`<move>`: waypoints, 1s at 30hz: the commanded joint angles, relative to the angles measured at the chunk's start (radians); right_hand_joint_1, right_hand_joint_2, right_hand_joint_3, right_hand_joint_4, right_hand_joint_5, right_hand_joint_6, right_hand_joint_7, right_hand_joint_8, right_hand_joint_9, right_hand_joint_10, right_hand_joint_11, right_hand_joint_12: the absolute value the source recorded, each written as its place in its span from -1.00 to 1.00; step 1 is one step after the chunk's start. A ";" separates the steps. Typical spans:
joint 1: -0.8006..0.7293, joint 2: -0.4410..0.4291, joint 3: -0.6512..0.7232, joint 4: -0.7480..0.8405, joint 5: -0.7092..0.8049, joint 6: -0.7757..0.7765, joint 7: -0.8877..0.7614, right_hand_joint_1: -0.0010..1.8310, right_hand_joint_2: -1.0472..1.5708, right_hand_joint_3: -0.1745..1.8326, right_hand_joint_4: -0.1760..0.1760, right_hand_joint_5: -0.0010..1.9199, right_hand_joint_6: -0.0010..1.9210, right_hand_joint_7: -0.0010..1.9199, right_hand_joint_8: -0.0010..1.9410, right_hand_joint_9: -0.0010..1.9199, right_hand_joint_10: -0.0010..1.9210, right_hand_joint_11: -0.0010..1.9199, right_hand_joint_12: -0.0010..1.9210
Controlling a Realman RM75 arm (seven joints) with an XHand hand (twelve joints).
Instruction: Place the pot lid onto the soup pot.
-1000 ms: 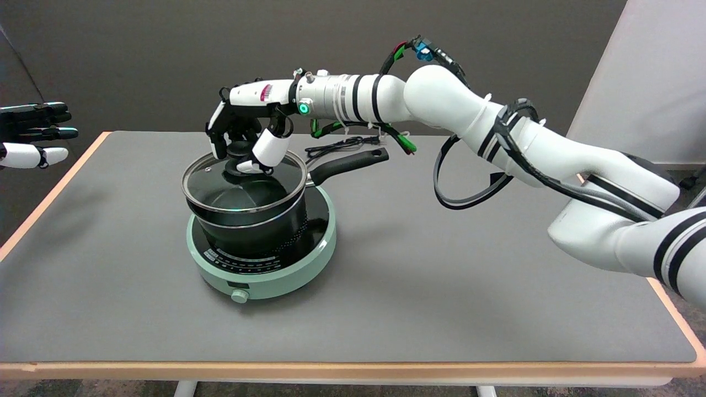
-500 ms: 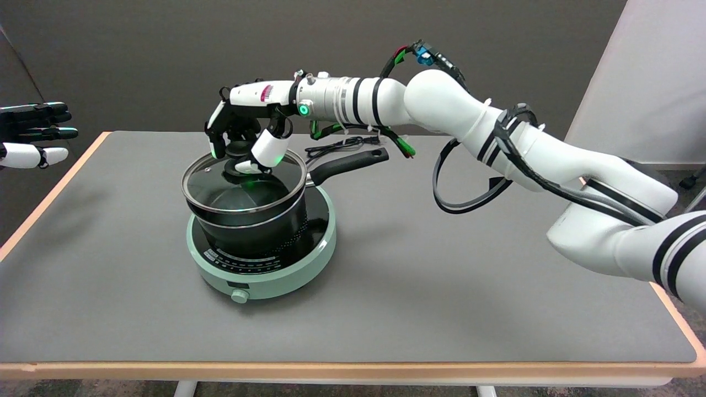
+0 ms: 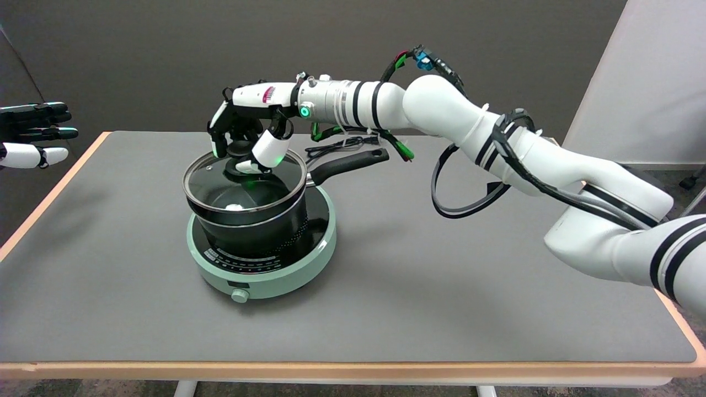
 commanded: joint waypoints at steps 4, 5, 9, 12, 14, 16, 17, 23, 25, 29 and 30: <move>-0.037 -0.012 0.041 -0.019 -0.013 0.015 -0.002 0.13 0.36 0.05 1.00 -0.21 -0.22 -0.01 -0.41 -0.16 0.32 -0.51 0.88; -0.042 -0.012 0.049 -0.022 -0.016 0.017 -0.001 0.13 0.36 0.05 1.00 -0.21 -0.22 -0.01 -0.41 -0.16 0.32 -0.51 0.88; -0.038 -0.012 0.042 -0.012 -0.013 0.015 -0.002 0.13 0.36 0.05 1.00 -0.21 -0.22 -0.01 -0.41 -0.16 0.33 -0.51 0.88; -0.038 -0.012 0.043 -0.008 -0.013 0.014 -0.002 0.13 0.36 0.05 1.00 -0.21 -0.22 -0.01 -0.40 -0.15 0.32 -0.51 0.88; -0.038 -0.012 0.043 -0.005 -0.013 0.011 -0.002 0.13 0.36 0.06 1.00 -0.21 -0.22 -0.01 -0.40 -0.15 0.33 -0.51 0.88; -0.039 -0.012 0.047 0.001 -0.015 0.008 -0.002 0.12 0.35 0.09 1.00 -0.21 -0.22 -0.02 -0.39 -0.16 0.34 -0.51 0.88; -0.040 -0.012 0.051 0.004 -0.015 0.006 -0.002 0.12 0.34 0.09 1.00 -0.21 -0.22 -0.02 -0.39 -0.16 0.34 -0.52 0.88; -0.055 -0.002 0.077 0.052 -0.075 0.004 0.003 0.15 0.31 0.11 1.00 -0.21 -0.23 -0.03 -0.36 -0.14 0.32 -0.55 0.90; -0.060 0.001 0.084 0.067 -0.094 0.001 0.006 0.13 0.34 0.07 1.00 -0.21 -0.24 -0.01 -0.39 -0.15 0.34 -0.54 0.89; -0.069 0.005 0.094 0.086 -0.107 0.000 0.007 0.13 0.33 0.07 0.99 -0.21 -0.26 -0.01 -0.40 -0.15 0.34 -0.55 0.90; -0.071 0.005 0.096 0.090 -0.107 0.000 0.007 0.13 0.33 0.07 0.99 -0.21 -0.26 -0.01 -0.40 -0.15 0.34 -0.55 0.90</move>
